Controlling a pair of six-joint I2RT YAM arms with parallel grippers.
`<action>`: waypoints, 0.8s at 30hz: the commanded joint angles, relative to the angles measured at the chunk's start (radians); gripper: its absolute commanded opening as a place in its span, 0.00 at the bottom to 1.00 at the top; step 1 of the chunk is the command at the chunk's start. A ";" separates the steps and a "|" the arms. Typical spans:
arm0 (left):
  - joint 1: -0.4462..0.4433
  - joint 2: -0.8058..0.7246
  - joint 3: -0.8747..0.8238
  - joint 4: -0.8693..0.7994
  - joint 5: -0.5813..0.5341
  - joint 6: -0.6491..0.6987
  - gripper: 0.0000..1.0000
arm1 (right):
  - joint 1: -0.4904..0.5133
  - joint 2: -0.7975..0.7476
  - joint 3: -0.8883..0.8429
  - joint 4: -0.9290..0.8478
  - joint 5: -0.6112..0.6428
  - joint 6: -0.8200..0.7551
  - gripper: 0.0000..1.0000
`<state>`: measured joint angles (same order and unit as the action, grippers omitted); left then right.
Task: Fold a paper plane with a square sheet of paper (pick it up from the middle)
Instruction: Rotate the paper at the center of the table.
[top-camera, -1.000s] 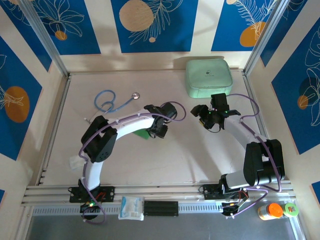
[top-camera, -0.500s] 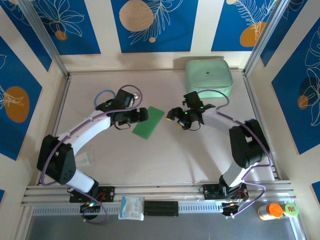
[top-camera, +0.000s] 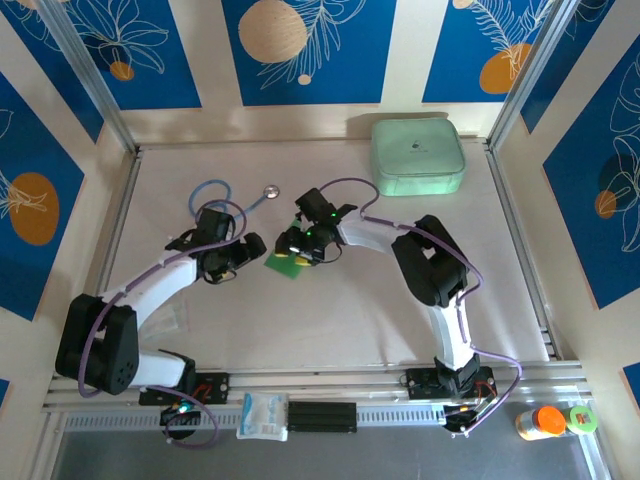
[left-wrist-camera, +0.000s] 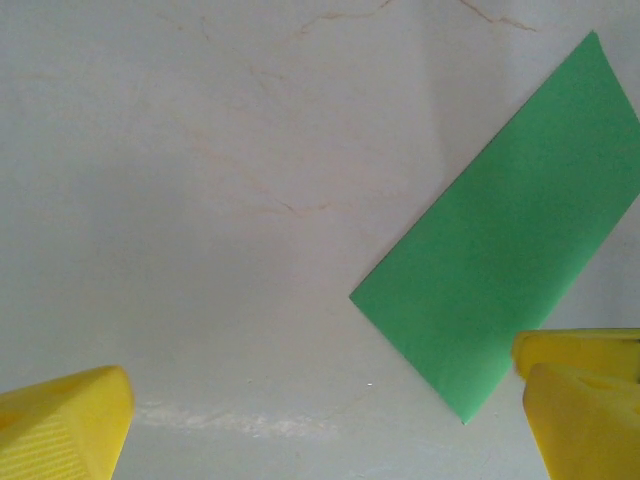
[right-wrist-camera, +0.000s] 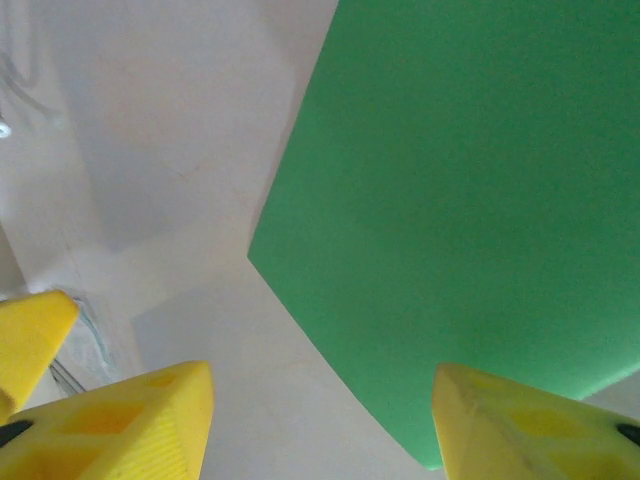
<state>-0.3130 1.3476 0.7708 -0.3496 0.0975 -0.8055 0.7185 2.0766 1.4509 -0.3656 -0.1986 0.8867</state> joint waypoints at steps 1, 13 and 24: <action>0.015 -0.018 -0.008 0.044 0.033 -0.031 0.99 | 0.003 0.044 0.059 -0.115 -0.008 -0.064 0.60; 0.021 0.016 0.012 0.044 0.065 -0.007 0.99 | -0.021 0.022 -0.051 -0.452 -0.013 -0.624 0.60; 0.015 0.078 0.050 0.104 0.225 0.001 0.99 | -0.039 -0.251 -0.125 -0.256 0.114 -0.472 0.60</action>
<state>-0.3038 1.4090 0.7887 -0.2790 0.2367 -0.8108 0.6933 1.9179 1.3399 -0.7048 -0.1493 0.2882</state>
